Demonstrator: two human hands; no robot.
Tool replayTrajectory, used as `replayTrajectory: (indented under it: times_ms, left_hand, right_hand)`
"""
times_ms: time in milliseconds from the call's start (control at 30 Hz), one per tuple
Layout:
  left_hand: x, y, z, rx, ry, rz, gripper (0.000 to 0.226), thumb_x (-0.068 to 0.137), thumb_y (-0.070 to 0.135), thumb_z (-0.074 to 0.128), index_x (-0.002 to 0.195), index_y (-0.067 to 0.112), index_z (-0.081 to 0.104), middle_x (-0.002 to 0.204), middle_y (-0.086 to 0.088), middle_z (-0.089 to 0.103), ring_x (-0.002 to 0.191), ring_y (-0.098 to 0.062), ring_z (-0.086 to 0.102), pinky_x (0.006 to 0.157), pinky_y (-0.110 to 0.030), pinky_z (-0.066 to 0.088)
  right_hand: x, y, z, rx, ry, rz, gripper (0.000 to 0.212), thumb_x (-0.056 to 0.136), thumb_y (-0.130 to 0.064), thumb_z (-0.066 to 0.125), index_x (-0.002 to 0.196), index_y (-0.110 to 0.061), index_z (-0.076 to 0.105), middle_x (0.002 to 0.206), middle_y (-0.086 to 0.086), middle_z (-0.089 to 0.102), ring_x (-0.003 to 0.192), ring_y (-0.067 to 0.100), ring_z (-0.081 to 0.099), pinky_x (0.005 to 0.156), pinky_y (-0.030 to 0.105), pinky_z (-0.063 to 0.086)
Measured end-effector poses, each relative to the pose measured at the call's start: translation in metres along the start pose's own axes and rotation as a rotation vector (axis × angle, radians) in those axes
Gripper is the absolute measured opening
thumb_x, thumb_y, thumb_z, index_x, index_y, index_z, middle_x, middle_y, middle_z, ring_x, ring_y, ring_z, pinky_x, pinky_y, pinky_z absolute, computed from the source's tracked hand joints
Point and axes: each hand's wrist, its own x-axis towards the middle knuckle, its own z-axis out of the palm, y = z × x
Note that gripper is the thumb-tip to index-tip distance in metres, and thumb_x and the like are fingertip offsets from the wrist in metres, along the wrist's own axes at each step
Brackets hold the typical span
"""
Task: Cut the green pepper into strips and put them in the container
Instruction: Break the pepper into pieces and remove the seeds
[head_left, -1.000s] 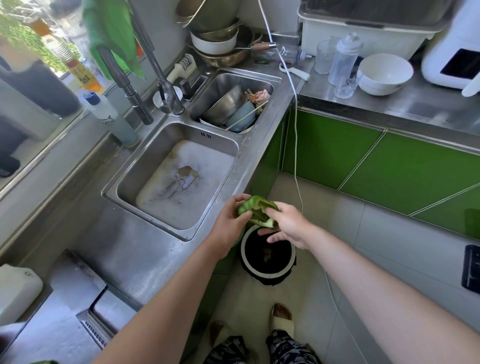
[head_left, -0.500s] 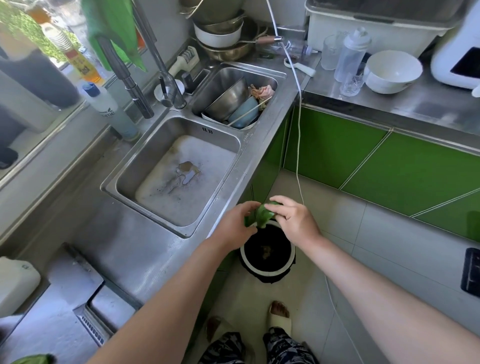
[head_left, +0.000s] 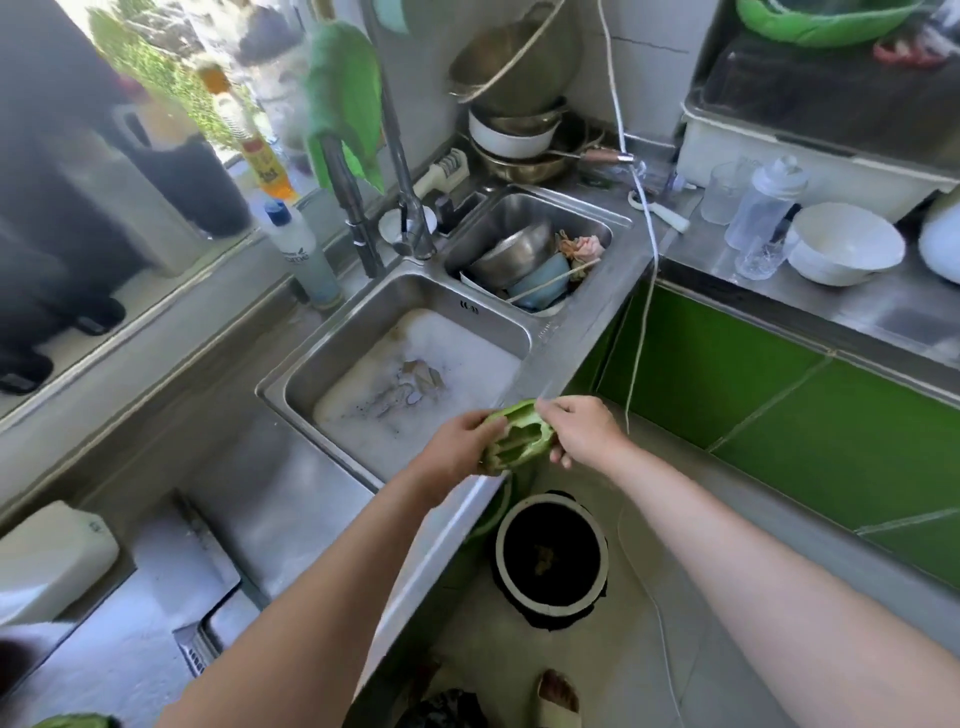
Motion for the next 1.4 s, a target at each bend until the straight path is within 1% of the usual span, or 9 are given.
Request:
replayTrajectory:
  times_ms: [433, 533, 667, 800, 933, 1000, 1100, 1267, 1400]
  left_hand:
    - [0.056, 0.037, -0.176, -0.497, 0.157, -0.13, 0.013, 0.105, 0.014, 0.044, 0.098, 0.01, 0.054, 0.099, -0.016, 0.063, 0.091, -0.033, 0.065, 0.088, -0.058, 0.053]
    - [0.075, 0.043, -0.196, -0.54, 0.197, -0.123, 0.015, 0.106, 0.015, 0.043, 0.102, 0.01, 0.056, 0.089, -0.012, 0.062, 0.074, -0.024, 0.066, 0.072, -0.046, 0.058]
    - [0.101, 0.048, -0.214, -0.516, 0.174, -0.116, 0.02, 0.106, 0.016, 0.043, 0.112, 0.02, 0.062, 0.094, -0.006, 0.068, 0.079, -0.02, 0.066, 0.083, -0.047, 0.055]
    - [0.121, 0.052, -0.223, -0.548, 0.178, -0.116, 0.024, 0.105, 0.012, 0.044, 0.112, 0.025, 0.063, 0.096, -0.005, 0.07, 0.081, -0.022, 0.067, 0.078, -0.042, 0.055]
    - [0.136, 0.056, -0.222, -0.614, 0.165, -0.137, 0.022, 0.104, 0.007, 0.044, 0.113, 0.016, 0.062, 0.106, -0.013, 0.07, 0.088, -0.028, 0.068, 0.084, -0.049, 0.055]
    - [0.139, 0.057, -0.218, -0.654, 0.166, -0.146, 0.019, 0.104, 0.008, 0.044, 0.107, 0.014, 0.062, 0.102, -0.013, 0.07, 0.089, -0.027, 0.068, 0.085, -0.053, 0.054]
    - [0.143, 0.054, -0.214, -0.65, 0.174, -0.176, 0.016, 0.103, 0.008, 0.047, 0.107, 0.009, 0.062, 0.094, -0.013, 0.071, 0.082, -0.025, 0.069, 0.077, -0.049, 0.058]
    - [0.142, 0.041, -0.204, -0.643, 0.173, -0.271, 0.019, 0.104, 0.01, 0.044, 0.109, 0.002, 0.06, 0.092, -0.014, 0.069, 0.08, -0.024, 0.069, 0.071, -0.039, 0.06]
    - [0.135, 0.032, -0.202, -0.637, 0.172, -0.271, 0.018, 0.103, 0.009, 0.045, 0.102, 0.006, 0.062, 0.088, -0.011, 0.067, 0.074, -0.022, 0.068, 0.067, -0.033, 0.06]
  right_hand:
    - [0.109, -0.174, 0.109, -0.085, -0.039, -0.096, 0.021, 0.104, -0.025, 0.046, 0.115, -0.02, 0.063, 0.108, 0.0, 0.063, 0.069, 0.023, 0.07, 0.049, 0.028, 0.046]
    - [0.147, -0.204, 0.119, -0.162, 0.011, -0.153, 0.039, 0.104, -0.017, 0.045, 0.143, -0.011, 0.049, 0.124, 0.0, 0.057, 0.079, 0.029, 0.07, 0.058, 0.037, 0.05]
    - [0.199, -0.239, 0.119, -0.257, 0.006, -0.231, 0.08, 0.087, -0.03, 0.057, 0.159, -0.02, 0.024, 0.155, 0.005, 0.042, 0.117, 0.033, 0.063, 0.095, 0.049, 0.054]
    - [0.263, -0.248, 0.122, -0.286, 0.03, -0.189, 0.066, 0.094, -0.014, 0.053, 0.155, -0.024, 0.031, 0.152, 0.002, 0.048, 0.135, 0.026, 0.051, 0.108, 0.033, 0.04]
    - [0.265, -0.251, 0.128, -0.387, 0.033, -0.277, 0.017, 0.099, -0.015, 0.054, 0.104, -0.028, 0.064, 0.121, 0.004, 0.067, 0.114, 0.024, 0.059, 0.079, 0.02, 0.034]
    - [0.259, -0.245, 0.133, -0.377, -0.027, -0.313, 0.014, 0.099, -0.014, 0.057, 0.094, -0.025, 0.066, 0.105, -0.002, 0.07, 0.106, 0.02, 0.06, 0.072, 0.017, 0.032]
    - [0.247, -0.226, 0.14, -0.166, 0.06, -0.289, 0.03, 0.099, -0.016, 0.056, 0.128, -0.017, 0.065, 0.122, -0.001, 0.069, 0.115, 0.017, 0.061, 0.078, 0.017, 0.038]
    - [0.215, -0.184, 0.157, -0.098, -0.173, -0.057, 0.021, 0.093, -0.01, 0.049, 0.082, -0.021, 0.063, 0.078, 0.0, 0.064, 0.074, 0.019, 0.059, 0.072, 0.033, 0.047]
    - [0.2, -0.164, 0.164, -0.148, -0.294, -0.039, 0.018, 0.079, -0.007, 0.058, 0.089, -0.021, 0.063, 0.085, 0.002, 0.067, 0.075, 0.019, 0.062, 0.061, 0.026, 0.05]
